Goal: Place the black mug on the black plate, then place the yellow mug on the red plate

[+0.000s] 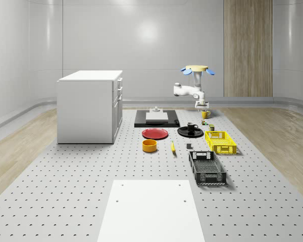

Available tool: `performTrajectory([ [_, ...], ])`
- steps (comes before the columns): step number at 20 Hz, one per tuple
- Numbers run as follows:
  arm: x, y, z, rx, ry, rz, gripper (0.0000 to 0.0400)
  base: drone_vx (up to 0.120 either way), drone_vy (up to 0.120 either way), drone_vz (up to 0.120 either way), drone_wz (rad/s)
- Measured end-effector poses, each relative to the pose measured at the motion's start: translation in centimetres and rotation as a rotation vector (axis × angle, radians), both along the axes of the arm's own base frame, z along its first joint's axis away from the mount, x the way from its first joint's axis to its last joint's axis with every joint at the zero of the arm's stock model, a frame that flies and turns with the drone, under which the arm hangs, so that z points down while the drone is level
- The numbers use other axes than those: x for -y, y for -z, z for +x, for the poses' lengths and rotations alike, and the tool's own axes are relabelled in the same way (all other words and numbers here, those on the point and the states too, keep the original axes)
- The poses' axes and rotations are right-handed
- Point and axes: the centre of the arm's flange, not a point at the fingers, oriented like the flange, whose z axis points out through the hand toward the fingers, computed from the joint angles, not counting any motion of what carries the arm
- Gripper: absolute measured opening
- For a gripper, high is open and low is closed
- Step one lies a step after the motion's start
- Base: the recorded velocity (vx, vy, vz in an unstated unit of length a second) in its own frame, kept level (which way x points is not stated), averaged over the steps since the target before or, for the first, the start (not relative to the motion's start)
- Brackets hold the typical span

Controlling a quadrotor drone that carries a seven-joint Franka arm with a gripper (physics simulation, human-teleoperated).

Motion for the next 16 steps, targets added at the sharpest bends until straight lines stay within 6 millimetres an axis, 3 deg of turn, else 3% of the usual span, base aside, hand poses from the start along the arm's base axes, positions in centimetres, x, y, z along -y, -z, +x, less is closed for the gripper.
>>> performTrajectory([
  [16,0.1,-1.4,1.3,0.0,0.0,0.0,0.04,0.0,0.0,0.0,0.0],
])
